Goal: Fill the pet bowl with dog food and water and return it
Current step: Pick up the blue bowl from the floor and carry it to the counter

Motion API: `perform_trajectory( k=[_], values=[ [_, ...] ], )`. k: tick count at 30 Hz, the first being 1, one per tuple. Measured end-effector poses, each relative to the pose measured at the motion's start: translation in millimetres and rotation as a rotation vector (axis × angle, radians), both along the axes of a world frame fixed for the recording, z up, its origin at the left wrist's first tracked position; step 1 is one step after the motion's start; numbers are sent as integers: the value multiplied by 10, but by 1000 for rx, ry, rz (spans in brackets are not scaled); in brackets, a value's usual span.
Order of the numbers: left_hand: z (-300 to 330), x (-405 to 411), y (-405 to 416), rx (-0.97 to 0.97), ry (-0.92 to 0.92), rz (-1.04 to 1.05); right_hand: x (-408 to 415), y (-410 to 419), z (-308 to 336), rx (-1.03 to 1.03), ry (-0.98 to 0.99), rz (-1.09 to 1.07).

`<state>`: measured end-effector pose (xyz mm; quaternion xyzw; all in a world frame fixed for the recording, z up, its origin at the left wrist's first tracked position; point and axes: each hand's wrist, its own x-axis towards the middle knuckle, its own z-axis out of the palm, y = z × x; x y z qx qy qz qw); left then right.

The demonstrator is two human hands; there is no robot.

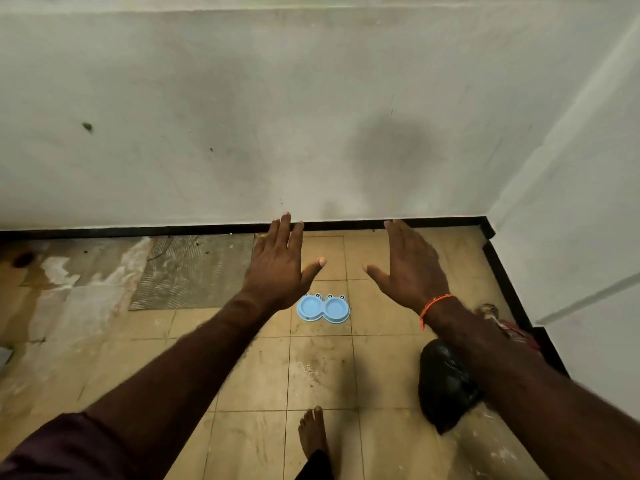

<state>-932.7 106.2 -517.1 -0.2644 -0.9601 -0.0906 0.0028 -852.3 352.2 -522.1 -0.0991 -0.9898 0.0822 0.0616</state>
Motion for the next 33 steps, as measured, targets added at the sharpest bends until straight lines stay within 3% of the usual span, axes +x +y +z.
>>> perform_trajectory(
  k=[10, 21, 33],
  values=[
    [-1957, -1046, 299, -71, -241, 45, -1037, 459, -1961, -121, -242, -33],
    [-4384, -1755, 429, -118, -367, 171, -1872, 524, -4438, -170, -308, 100],
    [-6728, -2081, 434, -259, -482, 85, -2191, 484, -6913, -266, -492, 52]
  ],
)
